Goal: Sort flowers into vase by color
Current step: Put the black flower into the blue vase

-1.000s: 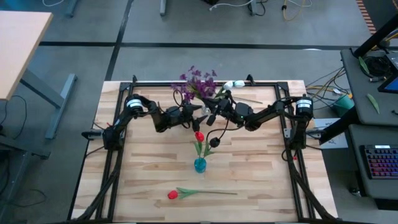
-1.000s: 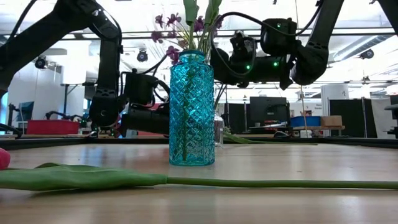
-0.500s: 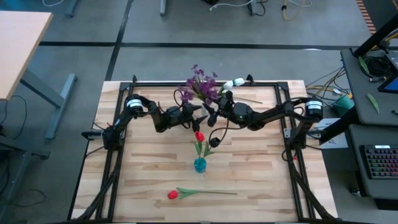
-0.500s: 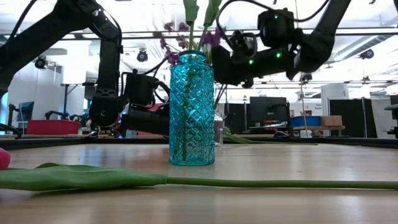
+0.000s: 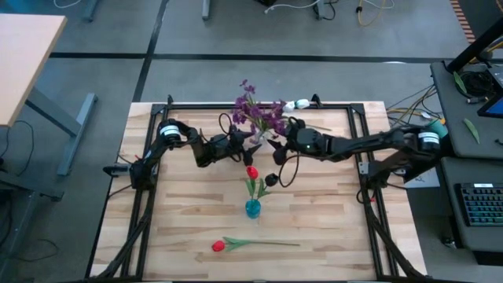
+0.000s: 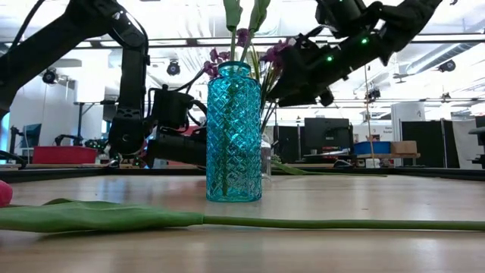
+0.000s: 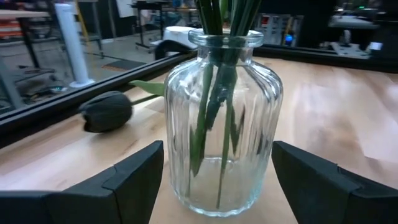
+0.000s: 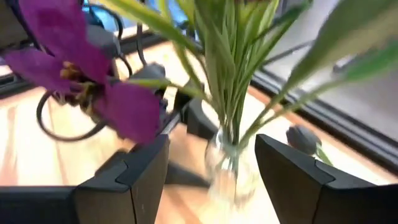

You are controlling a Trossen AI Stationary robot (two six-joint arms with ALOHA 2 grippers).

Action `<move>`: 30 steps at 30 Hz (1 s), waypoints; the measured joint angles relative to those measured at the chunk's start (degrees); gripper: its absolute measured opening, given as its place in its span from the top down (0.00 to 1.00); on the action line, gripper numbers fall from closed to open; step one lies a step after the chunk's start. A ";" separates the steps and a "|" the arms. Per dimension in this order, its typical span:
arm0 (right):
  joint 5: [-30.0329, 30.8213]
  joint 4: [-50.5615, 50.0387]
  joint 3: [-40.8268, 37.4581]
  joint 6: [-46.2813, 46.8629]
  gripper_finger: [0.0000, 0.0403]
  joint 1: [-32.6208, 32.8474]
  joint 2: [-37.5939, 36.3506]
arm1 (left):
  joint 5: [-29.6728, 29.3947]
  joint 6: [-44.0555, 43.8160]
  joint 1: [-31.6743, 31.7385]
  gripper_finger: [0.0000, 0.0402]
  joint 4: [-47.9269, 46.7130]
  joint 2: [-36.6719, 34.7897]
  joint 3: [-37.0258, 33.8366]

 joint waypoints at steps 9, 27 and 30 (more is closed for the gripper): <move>-1.45 -10.66 0.00 5.35 0.42 1.16 -5.68 | -1.61 -0.54 0.00 0.30 0.00 0.00 -0.02; -2.81 -25.96 0.00 11.83 0.42 1.38 -12.16 | -1.52 -5.23 -0.69 0.22 -0.97 -0.78 -1.41; -2.71 -31.43 0.00 16.04 0.42 1.34 -12.86 | -1.47 -7.51 -0.76 0.18 -1.44 -1.65 -3.14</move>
